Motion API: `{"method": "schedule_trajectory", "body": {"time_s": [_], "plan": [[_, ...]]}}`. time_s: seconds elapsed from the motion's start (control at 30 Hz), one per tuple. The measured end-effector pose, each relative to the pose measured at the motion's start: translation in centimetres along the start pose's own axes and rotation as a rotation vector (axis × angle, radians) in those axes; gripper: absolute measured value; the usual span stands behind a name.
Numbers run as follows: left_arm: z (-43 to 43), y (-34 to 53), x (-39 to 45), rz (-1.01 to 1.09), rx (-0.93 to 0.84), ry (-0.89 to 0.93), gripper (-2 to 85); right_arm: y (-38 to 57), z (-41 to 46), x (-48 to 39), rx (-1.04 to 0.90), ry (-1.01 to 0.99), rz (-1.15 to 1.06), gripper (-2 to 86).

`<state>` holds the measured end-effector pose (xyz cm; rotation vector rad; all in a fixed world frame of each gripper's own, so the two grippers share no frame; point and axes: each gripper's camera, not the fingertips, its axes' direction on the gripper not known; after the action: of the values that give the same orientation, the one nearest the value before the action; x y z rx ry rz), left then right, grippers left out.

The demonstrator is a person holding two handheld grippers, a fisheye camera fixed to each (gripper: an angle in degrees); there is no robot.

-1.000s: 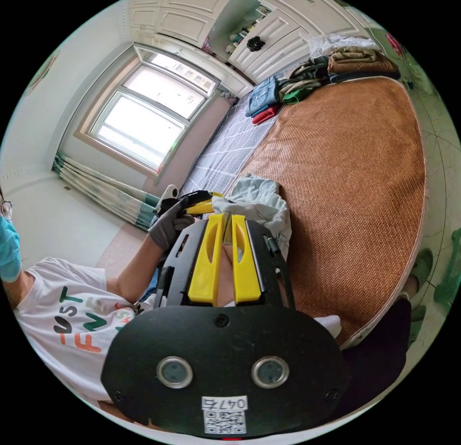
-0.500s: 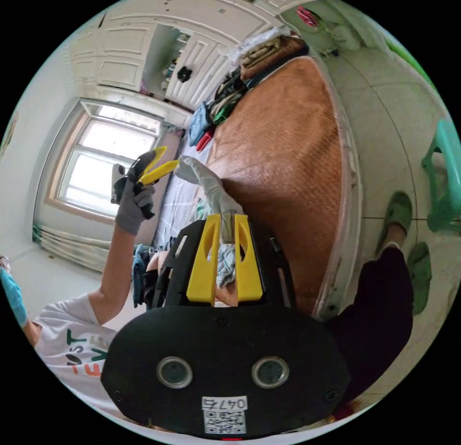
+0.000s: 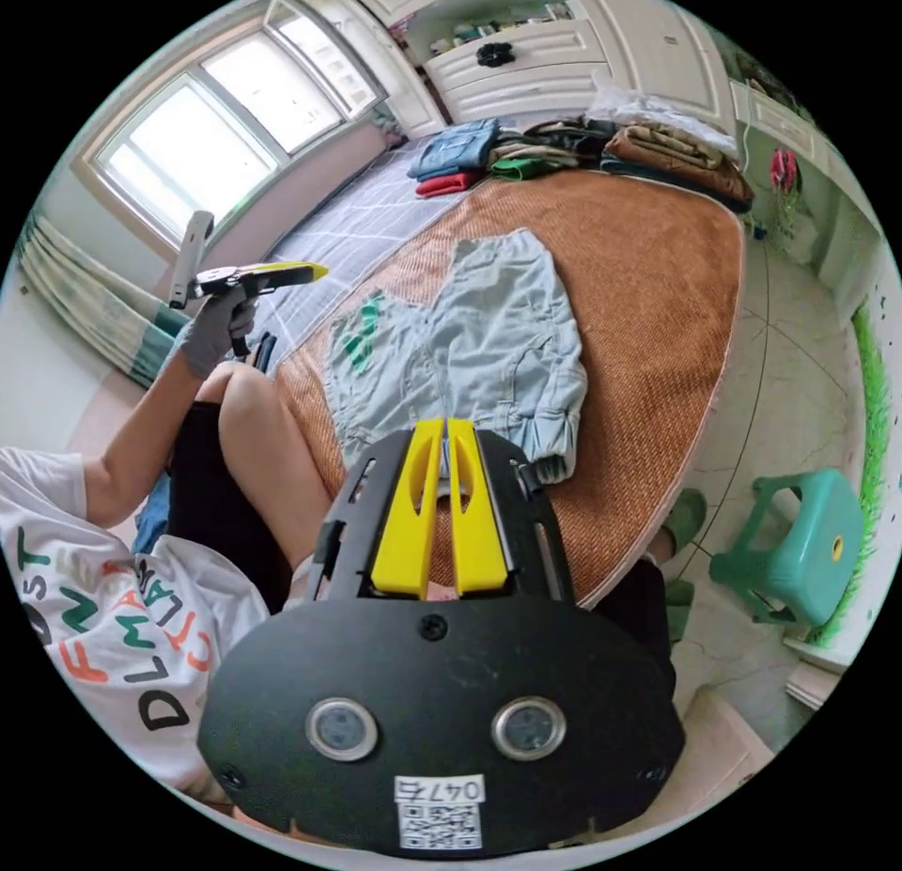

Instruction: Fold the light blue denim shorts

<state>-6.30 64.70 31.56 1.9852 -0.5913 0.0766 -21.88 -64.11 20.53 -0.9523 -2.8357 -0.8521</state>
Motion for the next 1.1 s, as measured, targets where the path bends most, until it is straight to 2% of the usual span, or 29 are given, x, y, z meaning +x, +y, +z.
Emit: {"method": "schedule_trajectory", "body": {"time_s": [0.07,0.2,0.33,0.43,0.5,0.57,0.8,1.1], "plan": [[0.5,-1.2,1.4,0.047,-0.018,0.024,-0.9,-2.0,0.3,-1.7,-0.033,0.024,-0.018,-1.0],[2.2,-3.9,3.4,0.126,-0.049,0.321,-0.9,-5.4,0.5,-7.3,-0.083,0.119,-0.091,-1.2],[2.2,-7.2,6.7,0.242,-0.135,0.283,-0.8,-6.6,2.7,-13.1,-0.166,0.236,-0.176,-1.2],[3.3,-9.2,10.0,0.367,-0.263,0.278,-0.8,-6.8,6.0,-16.3,-0.284,0.305,-0.21,-1.2],[5.9,-10.2,12.5,0.444,-0.466,0.297,-0.9,-6.6,8.3,-17.6,-0.321,0.332,-0.197,-1.2],[5.2,-11.5,12.9,0.449,-0.456,0.294,-0.9,-6.4,8.2,-18.4,-0.259,0.34,-0.188,-1.3],[4.2,-15.5,11.8,0.337,-0.492,0.438,-0.9,-8.2,8.2,-22.2,-0.279,0.396,-0.239,-1.3],[-0.2,-17.3,16.1,0.463,-0.443,0.289,-1.0,-9.4,8.1,-25.4,-0.275,0.474,-0.287,-1.3]]}}
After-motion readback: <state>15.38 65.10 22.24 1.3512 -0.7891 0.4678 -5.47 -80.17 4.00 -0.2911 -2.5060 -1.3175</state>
